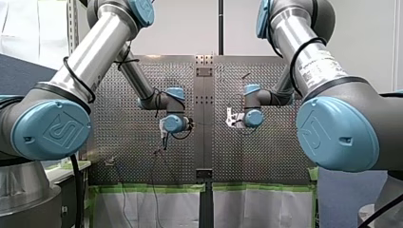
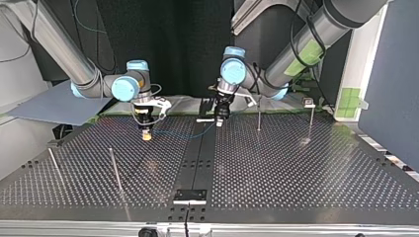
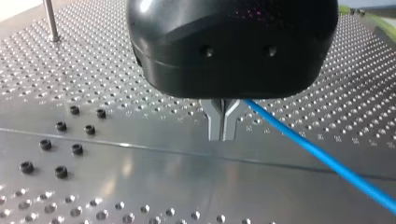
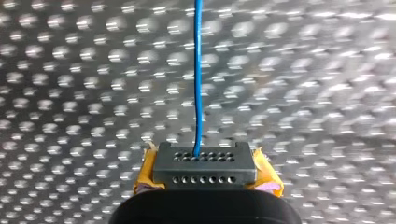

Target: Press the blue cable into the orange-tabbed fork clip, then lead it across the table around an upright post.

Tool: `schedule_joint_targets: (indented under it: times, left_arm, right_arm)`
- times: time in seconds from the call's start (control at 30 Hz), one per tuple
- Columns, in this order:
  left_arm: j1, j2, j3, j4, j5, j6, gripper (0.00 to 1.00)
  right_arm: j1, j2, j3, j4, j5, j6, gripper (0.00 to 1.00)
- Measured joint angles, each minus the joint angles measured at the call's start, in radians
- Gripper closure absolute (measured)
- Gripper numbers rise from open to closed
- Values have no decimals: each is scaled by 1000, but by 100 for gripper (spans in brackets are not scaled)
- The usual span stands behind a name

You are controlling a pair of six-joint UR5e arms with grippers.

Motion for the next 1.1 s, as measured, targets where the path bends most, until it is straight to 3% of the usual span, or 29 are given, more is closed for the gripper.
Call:
schedule_joint_targets:
  times: [0.33, 0.67, 1.1]
  left_arm:
    - [-19, 31, 0, -2, 0, -18, 99]
    - [-19, 78, 0, -10, 2, -59, 99]
    - [-2, 79, 0, -15, 48, -160, 99]
  right_arm:
    - [29, -103, 5, 40, 6, -22, 100]
    - [64, -166, 6, 65, 14, -45, 100]
    - [89, -246, 2, 56, 9, -33, 100]
